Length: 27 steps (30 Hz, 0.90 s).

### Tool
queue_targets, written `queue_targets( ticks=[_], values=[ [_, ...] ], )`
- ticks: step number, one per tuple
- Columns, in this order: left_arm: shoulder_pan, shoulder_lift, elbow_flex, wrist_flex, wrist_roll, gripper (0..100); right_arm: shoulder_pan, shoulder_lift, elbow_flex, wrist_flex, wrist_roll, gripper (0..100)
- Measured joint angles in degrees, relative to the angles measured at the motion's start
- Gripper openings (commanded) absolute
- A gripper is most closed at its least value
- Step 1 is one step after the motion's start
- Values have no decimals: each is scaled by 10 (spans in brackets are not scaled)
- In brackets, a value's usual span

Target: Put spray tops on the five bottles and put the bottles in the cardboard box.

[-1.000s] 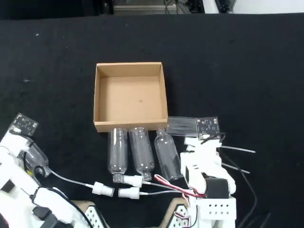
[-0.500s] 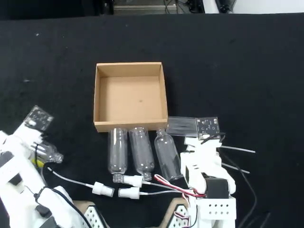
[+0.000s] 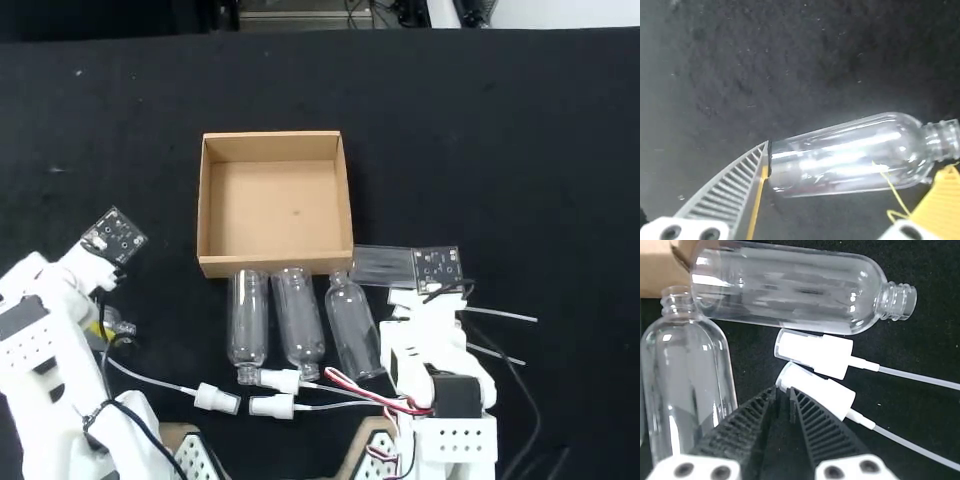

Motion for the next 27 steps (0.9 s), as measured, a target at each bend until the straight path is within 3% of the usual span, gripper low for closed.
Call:
queue_targets(
  ticks=[7, 11, 15, 21, 27],
  values=[
    [-15, -1, -138, 185, -38, 457, 0, 0, 0, 0, 0, 11],
    [-19, 0, -142, 195, -50, 457, 0, 0, 0, 0, 0, 11],
    [-30, 0, -115, 171, -57, 457, 0, 0, 0, 0, 0, 11],
    [-44, 3, -46, 53, -58, 457, 0, 0, 0, 0, 0, 11],
    [-44, 77, -23, -6, -58, 457, 0, 0, 0, 0, 0, 11]
  ],
)
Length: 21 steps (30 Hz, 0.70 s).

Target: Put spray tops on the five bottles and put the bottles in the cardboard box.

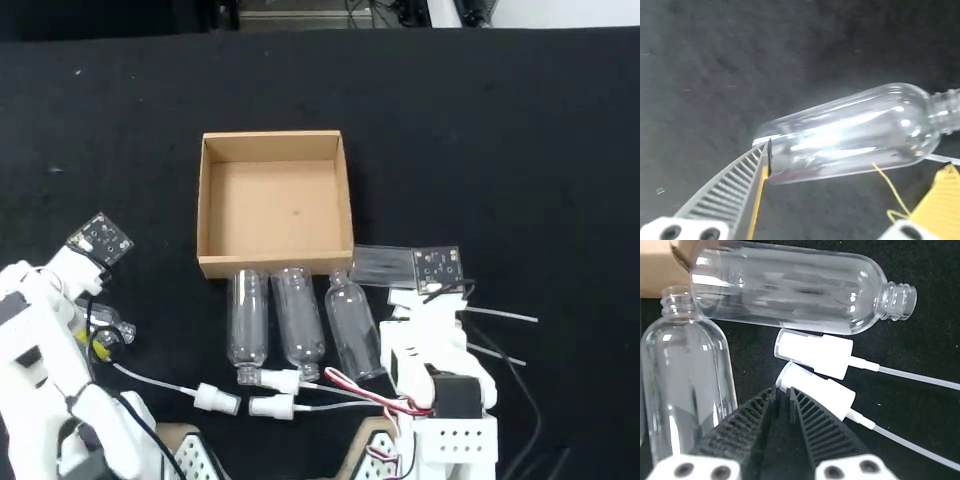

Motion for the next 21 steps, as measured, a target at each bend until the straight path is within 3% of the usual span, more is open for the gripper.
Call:
queue_targets(
  ticks=[12, 21],
  values=[
    [-3, 117, -37, -2, 0, 451, 0, 0, 0, 0, 0, 11],
    [-3, 119, -36, -2, 0, 186, 0, 0, 0, 0, 0, 11]
  ],
)
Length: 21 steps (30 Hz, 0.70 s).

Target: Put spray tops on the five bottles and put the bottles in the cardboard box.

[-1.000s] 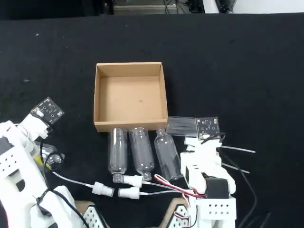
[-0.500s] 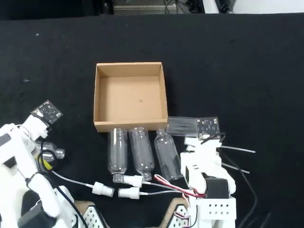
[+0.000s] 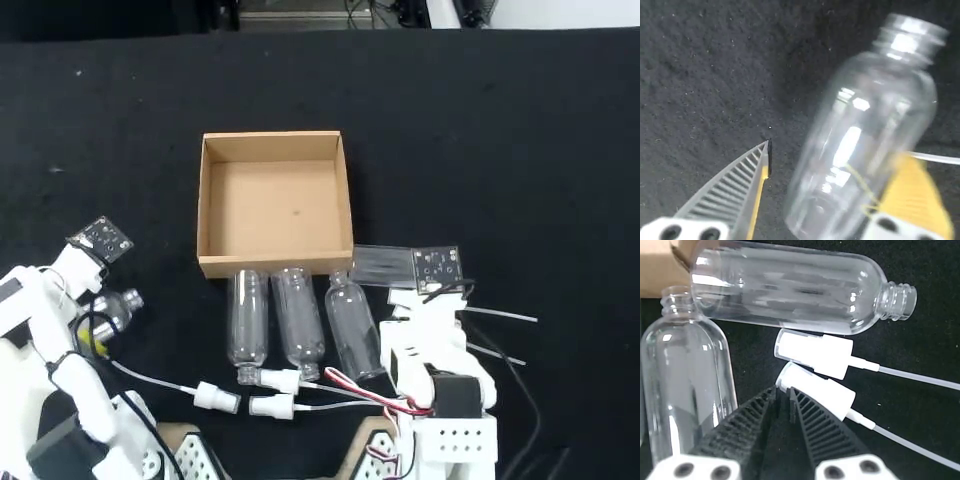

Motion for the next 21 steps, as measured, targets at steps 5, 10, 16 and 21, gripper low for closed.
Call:
queue_targets(
  ticks=[5, 10, 16, 21],
  values=[
    [-4, -1, 26, -1, 0, 80, 0, 0, 0, 0, 0, 11],
    [-21, -1, 27, 0, 0, 62, 0, 0, 0, 0, 0, 11],
    [-75, 0, 19, 0, 36, 110, 0, 0, 0, 0, 0, 11],
    [-156, 0, -15, 72, 50, 318, 0, 0, 0, 0, 0, 11]
  ],
)
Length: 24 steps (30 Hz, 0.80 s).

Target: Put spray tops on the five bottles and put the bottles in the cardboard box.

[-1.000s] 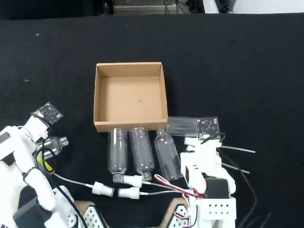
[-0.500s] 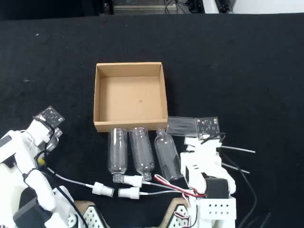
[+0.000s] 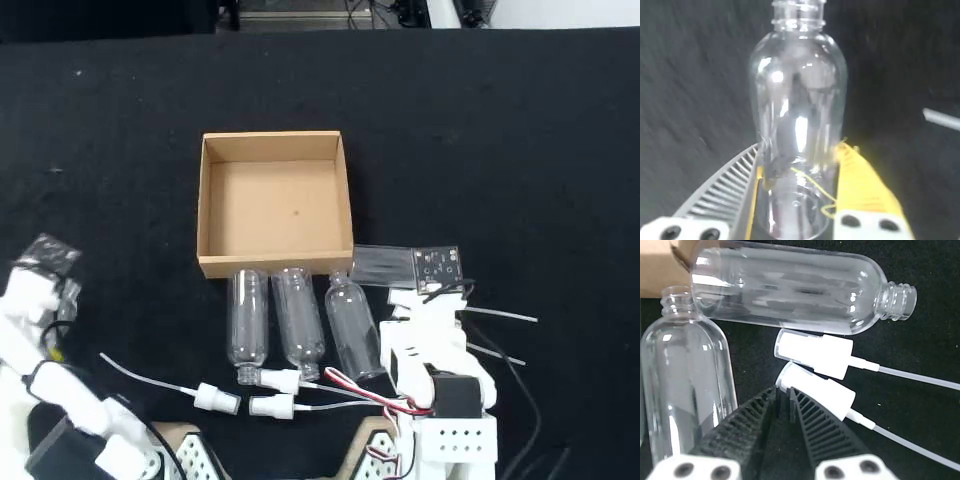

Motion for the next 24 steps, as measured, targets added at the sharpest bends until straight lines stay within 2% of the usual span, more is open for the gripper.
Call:
queue_targets(
  ticks=[2, 5, 12, 22, 24],
  values=[
    [-27, 0, -23, 54, -2, 359, 0, 0, 0, 0, 0, 11],
    [-57, 0, -48, 120, -4, 359, 0, 0, 0, 0, 0, 11],
    [-66, 0, -61, 148, -11, 365, 0, 0, 0, 0, 0, 11],
    [49, 4, -61, 149, 44, 361, 0, 0, 0, 0, 0, 11],
    [62, 4, -47, 129, 46, 361, 0, 0, 0, 0, 0, 11]
  ],
)
